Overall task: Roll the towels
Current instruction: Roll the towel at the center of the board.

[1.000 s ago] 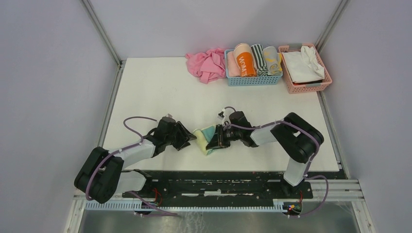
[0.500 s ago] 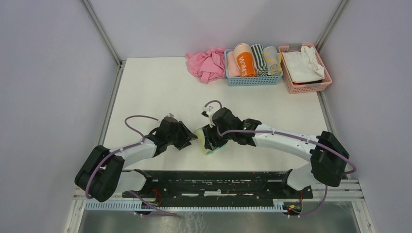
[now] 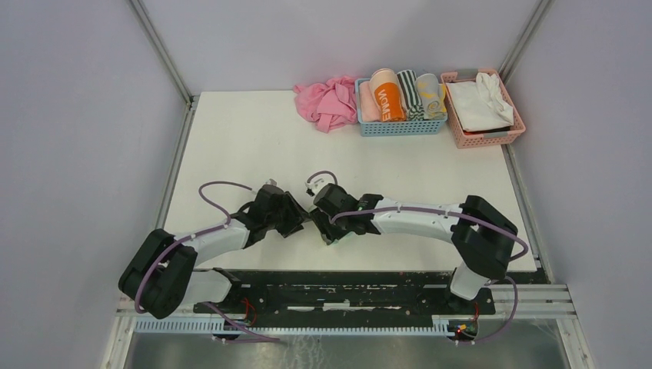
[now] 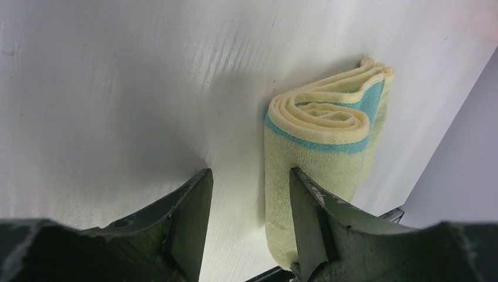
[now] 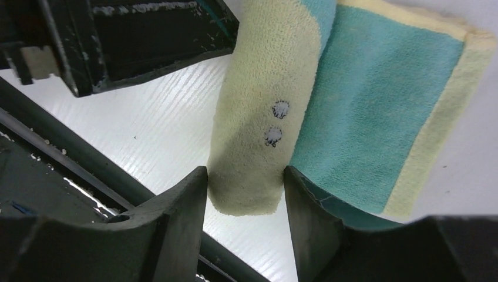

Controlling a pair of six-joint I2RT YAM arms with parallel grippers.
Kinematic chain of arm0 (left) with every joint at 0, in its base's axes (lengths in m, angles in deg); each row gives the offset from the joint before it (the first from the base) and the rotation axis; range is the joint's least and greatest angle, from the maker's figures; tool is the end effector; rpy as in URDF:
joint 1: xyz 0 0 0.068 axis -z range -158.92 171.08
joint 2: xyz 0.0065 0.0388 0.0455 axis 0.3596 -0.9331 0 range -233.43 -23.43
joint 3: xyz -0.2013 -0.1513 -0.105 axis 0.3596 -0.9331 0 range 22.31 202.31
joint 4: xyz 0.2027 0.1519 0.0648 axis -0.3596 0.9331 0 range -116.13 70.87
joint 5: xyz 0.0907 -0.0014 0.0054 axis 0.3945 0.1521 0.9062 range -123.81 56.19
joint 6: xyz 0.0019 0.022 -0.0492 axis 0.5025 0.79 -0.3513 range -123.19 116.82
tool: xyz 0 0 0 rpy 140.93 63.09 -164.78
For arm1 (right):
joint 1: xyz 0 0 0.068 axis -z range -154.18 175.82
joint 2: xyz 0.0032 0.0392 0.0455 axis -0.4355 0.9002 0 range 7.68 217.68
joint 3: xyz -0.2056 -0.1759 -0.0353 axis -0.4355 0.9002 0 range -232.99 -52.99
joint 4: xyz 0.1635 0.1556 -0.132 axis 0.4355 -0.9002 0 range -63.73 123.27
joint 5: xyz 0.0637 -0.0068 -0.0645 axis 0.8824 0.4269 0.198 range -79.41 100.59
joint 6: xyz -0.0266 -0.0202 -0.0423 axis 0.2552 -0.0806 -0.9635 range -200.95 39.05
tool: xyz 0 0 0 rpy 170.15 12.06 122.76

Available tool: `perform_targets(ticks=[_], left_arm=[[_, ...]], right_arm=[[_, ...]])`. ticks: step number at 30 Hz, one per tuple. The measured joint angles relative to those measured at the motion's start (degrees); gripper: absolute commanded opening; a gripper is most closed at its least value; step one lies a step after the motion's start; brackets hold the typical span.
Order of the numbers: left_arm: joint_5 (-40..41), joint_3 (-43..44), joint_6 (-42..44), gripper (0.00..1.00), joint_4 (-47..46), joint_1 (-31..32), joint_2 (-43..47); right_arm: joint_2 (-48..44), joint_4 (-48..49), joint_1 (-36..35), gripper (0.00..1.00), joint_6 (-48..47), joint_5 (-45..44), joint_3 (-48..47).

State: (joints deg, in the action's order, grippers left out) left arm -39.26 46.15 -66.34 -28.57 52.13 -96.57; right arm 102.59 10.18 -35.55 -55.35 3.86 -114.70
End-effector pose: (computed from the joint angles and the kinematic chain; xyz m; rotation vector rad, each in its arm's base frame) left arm 0.1897 -0.1182 0.1397 -0.6646 2.4855 -0.8285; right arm 0.1671 0.2974 0.2017 -0.7552 2.4916 0.4318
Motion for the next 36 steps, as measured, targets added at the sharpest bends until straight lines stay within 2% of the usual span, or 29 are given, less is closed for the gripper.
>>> perform_targets(ticks=[4,5,6,8,17,21,24,31,36], left_arm=[[0.5,0.1,0.0,0.59,0.1,0.3,0.0],[0.5,0.1,0.0,0.59,0.2,0.3,0.0],[0.7,0.1,0.0,0.59,0.2,0.3,0.0],[1.0,0.1,0.0,0.61,0.5,0.5,0.2],[1.8,-0.3,0.0,0.71,3.5,0.5,7.1],[-0.1,-0.2,0.0,0.71,2.2,0.5,7.3],[-1.9,0.7,0.0,0.71,1.4,0.5,4.5],[-5.6,4.1,0.0,0.69,-2.8,0.5,-4.8],[-7.8,6.6,0.4,0.60,-6.3,0.5,-11.2]], right_arm=[[2.2,1.4,0.0,0.34,0.2,2.0,0.0],[2.4,1.9,0.0,0.27,0.0,2.6,0.0],[2.5,2.4,0.1,0.15,0.0,3.7,0.0],[2.5,5.0,0.9,0.01,0.2,7.2,0.7],[2.6,29.2,13.6,0.00,10.5,33.3,15.8],[4.5,42.1,17.6,0.01,17.4,40.9,21.8],[6.1,48.2,19.5,0.02,21.0,44.0,25.0],[7.6,52.3,22.0,0.02,23.2,47.4,27.1],[8.6,50.4,23.5,0.03,22.2,49.3,26.7]])
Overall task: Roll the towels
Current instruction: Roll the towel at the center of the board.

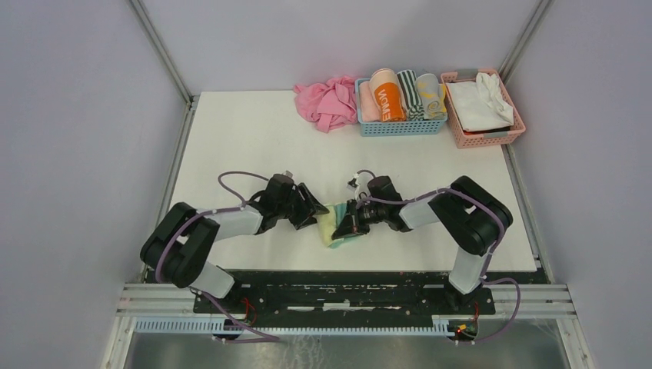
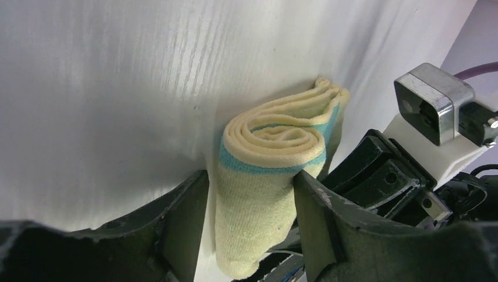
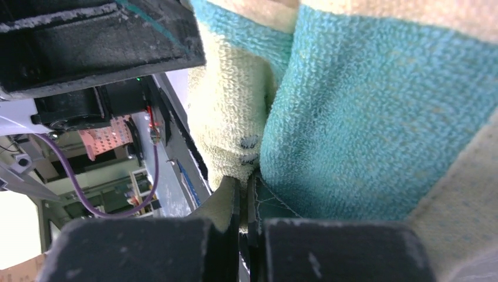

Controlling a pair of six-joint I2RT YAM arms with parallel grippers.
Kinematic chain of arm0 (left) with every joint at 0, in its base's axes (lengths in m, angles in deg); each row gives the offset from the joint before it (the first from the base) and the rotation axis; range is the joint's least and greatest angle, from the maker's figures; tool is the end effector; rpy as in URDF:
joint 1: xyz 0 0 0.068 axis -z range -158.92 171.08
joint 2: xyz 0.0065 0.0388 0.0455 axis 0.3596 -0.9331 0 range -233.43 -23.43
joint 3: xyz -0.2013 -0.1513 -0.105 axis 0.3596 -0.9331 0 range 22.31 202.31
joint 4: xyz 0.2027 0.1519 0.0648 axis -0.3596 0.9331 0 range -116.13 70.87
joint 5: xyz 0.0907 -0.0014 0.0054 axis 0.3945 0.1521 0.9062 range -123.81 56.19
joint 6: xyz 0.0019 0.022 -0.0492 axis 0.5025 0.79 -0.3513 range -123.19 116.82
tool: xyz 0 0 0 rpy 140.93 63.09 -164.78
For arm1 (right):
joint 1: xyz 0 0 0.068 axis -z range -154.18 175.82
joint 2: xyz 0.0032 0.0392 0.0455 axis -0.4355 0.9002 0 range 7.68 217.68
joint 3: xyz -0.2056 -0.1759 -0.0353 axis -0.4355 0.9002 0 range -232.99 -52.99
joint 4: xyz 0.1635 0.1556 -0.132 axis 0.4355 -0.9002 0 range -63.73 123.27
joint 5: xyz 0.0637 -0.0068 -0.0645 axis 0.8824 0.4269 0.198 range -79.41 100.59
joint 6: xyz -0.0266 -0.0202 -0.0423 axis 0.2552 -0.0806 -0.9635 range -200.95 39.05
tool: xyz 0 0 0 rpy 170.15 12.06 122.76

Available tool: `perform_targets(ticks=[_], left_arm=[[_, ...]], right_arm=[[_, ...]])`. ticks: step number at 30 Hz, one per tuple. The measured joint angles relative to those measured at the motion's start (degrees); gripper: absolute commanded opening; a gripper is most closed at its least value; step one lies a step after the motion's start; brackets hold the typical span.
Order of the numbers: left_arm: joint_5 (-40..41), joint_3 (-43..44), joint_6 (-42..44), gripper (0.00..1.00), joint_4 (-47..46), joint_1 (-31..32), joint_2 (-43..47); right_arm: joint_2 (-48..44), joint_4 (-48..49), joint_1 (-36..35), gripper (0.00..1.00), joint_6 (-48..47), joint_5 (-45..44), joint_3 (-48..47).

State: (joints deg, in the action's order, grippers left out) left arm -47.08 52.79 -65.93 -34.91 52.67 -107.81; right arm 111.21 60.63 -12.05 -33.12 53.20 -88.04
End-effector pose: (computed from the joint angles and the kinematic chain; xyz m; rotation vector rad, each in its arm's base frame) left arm 0.2203 -0.1450 0.1367 -0.5766 2.5332 -0.9914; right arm 0.2243 0.2050 0.0984 -0.2307 2.6009 1.5299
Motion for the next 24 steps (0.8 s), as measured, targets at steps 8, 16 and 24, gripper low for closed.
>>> perform_targets(ticks=[8,16,24], left_arm=[[-1.2,-1.5,-1.5,0.37,-7.7,0.0,-4.4],[5.6,-13.1,-7.8,0.30,-9.5,0.0,7.9],[11.5,-15.4,-9.7,0.30,-0.1,0.0,17.9]], right_arm=[[-1.0,-21.7,0.6,0.12,-12.6,-2.1,-9.9],[-1.1,-43.7,-2.1,0.33,-27.1,-11.0,-23.6],[-8.8,-52.2,-13.4,0.56,-36.4,-28.7,-26.9]])
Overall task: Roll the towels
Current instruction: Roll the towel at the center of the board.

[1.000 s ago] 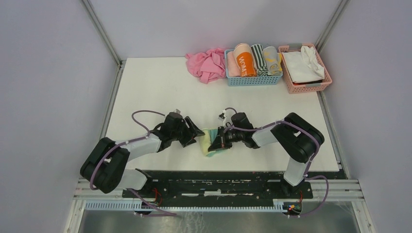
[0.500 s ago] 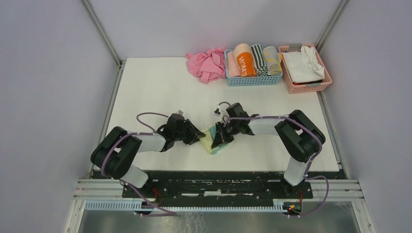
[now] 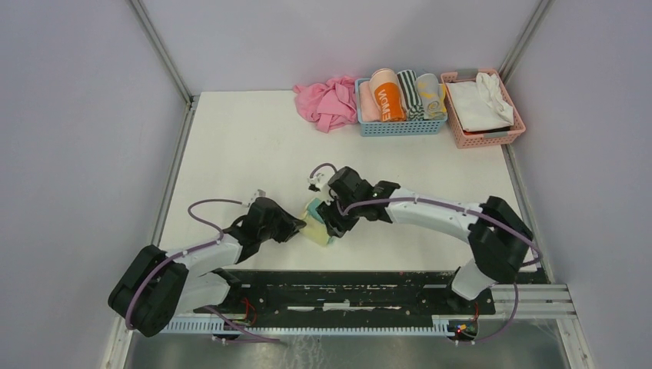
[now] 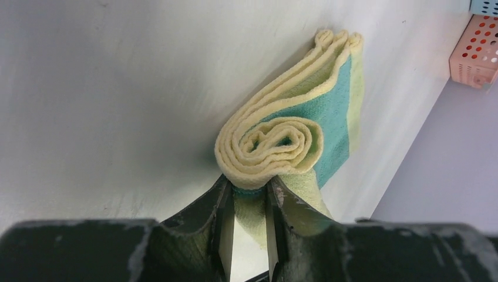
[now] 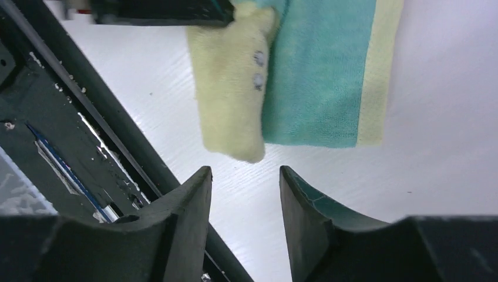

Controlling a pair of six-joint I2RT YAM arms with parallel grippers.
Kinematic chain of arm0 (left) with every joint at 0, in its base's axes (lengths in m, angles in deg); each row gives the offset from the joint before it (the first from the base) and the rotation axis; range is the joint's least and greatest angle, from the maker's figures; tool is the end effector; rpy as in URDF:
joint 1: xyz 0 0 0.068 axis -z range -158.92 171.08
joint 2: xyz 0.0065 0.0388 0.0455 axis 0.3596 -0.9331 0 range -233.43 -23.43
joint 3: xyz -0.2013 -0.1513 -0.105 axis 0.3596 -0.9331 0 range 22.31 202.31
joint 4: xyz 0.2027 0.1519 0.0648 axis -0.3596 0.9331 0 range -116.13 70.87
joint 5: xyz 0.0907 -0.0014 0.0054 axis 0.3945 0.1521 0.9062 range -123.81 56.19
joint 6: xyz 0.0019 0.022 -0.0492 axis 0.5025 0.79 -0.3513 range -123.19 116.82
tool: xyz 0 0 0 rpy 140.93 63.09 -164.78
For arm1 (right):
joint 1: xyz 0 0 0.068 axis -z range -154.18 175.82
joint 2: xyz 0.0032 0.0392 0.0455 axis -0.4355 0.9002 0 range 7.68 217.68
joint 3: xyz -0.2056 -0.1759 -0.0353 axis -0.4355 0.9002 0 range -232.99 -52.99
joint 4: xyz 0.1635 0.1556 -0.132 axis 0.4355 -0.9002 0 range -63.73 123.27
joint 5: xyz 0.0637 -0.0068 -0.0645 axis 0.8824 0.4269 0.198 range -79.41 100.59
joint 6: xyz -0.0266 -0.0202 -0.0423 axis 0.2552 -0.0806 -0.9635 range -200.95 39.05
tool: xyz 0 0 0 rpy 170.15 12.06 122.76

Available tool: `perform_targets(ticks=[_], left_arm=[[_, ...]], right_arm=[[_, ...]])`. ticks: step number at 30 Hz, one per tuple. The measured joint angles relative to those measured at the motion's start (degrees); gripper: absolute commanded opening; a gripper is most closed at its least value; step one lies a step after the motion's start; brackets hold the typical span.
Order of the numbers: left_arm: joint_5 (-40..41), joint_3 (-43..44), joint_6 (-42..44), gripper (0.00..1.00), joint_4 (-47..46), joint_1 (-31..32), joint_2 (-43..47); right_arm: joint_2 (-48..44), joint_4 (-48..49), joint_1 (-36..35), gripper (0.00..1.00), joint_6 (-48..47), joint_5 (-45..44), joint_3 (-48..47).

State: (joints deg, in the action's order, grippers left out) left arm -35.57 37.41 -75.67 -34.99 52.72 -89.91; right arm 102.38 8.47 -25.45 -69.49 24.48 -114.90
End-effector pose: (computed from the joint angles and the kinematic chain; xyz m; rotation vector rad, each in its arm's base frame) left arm 0.1656 -0.1033 0.1276 -0.8597 2.3579 -0.8944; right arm 0.2050 0.2692 0.2028 -1.0088 2.5056 0.6893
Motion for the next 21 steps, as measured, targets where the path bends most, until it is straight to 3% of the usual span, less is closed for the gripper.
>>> perform_targets(ticks=[6,11,15,21], left_arm=[[0.7,0.0,-0.2,0.30,1.5,0.0,0.7],[0.7,0.0,-0.3,0.30,1.7,0.0,0.8],[0.8,0.0,-0.4,0.30,2.1,0.0,1.1],[0.8,0.0,-0.7,0.31,2.6,0.0,1.4]], right_arm=[[-8.5,0.8,-11.2,0.70,-6.0,-14.1,0.0],[-4.1,2.2,-17.4,0.76,-9.2,-22.2,-1.9],[4.0,3.1,-20.8,0.76,-11.4,-28.5,-3.6],[8.8,3.1,-21.9,0.70,-12.3,-32.8,-3.8]])
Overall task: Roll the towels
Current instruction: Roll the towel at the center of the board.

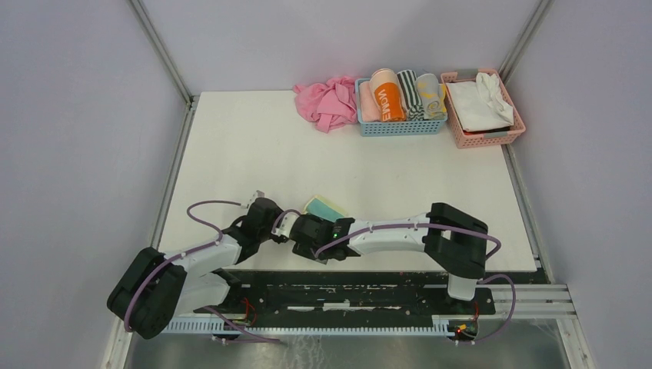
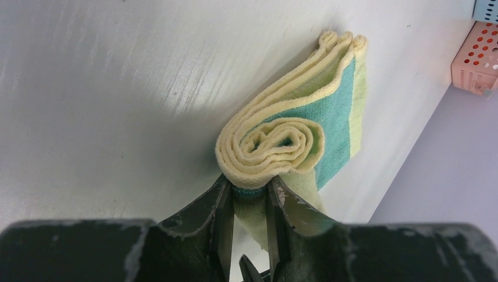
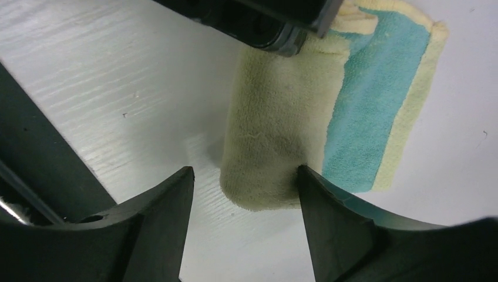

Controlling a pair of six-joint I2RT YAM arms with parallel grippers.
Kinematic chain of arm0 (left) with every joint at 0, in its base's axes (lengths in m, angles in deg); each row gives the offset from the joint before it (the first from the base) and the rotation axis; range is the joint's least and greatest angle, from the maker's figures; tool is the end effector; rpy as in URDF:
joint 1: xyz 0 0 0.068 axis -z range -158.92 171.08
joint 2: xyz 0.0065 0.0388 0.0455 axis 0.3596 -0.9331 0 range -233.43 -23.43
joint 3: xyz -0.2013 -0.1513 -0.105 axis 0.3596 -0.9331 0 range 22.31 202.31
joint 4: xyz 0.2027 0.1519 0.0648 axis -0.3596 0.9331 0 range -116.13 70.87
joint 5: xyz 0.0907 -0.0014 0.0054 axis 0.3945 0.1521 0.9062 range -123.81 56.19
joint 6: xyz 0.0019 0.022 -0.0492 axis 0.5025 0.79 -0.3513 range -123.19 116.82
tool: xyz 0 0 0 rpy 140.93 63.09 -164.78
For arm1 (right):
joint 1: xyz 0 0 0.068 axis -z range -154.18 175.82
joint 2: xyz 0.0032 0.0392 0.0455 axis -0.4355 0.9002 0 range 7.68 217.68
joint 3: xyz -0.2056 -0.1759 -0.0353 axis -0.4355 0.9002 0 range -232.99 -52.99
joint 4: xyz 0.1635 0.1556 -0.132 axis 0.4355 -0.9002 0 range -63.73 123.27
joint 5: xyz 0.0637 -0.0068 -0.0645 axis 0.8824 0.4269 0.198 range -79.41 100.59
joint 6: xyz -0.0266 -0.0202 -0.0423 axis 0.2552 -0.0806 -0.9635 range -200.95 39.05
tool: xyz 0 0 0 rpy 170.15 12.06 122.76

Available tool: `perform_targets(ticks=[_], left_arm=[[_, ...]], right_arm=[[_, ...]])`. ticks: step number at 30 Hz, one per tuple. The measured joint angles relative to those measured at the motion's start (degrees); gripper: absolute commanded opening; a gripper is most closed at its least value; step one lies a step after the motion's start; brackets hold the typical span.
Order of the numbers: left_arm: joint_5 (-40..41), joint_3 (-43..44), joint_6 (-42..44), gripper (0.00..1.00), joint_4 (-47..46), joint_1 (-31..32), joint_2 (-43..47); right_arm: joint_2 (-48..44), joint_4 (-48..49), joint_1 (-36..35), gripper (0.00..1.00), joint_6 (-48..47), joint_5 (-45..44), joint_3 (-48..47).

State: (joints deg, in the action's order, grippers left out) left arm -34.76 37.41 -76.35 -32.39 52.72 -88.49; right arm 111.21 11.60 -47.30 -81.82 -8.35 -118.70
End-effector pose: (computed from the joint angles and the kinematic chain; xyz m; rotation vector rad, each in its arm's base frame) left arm 0.1627 -0.1009 0.1282 -0.8864 2.3638 -0.8682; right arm 0.1175 0.3476 0.1747 -1.4260 2.0835 0.0659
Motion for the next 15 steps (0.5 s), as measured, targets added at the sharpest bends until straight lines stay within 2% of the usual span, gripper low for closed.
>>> perform_targets(ticks=[7,10,13,15], left_arm=[[0.0,0.0,-1.0,0.37,0.5,0.0,0.4],[0.0,0.0,-1.0,0.42,1.0,0.0,1.1],[0.3,0.0,-1.0,0.50,2.6,0.0,3.1],[0.7,0.0,-1.0,0.57,4.0,0.0,5.1]], right_arm=[[2.6,0.4,0.1,0.51,-0.1,-1.1,0.0],[2.8,0.7,0.7,0.36,0.2,-0.3,0.0],[2.4,1.0,2.3,0.11,0.3,2.7,0.1],[1.4,1.3,4.3,0.04,0.8,7.2,0.3]])
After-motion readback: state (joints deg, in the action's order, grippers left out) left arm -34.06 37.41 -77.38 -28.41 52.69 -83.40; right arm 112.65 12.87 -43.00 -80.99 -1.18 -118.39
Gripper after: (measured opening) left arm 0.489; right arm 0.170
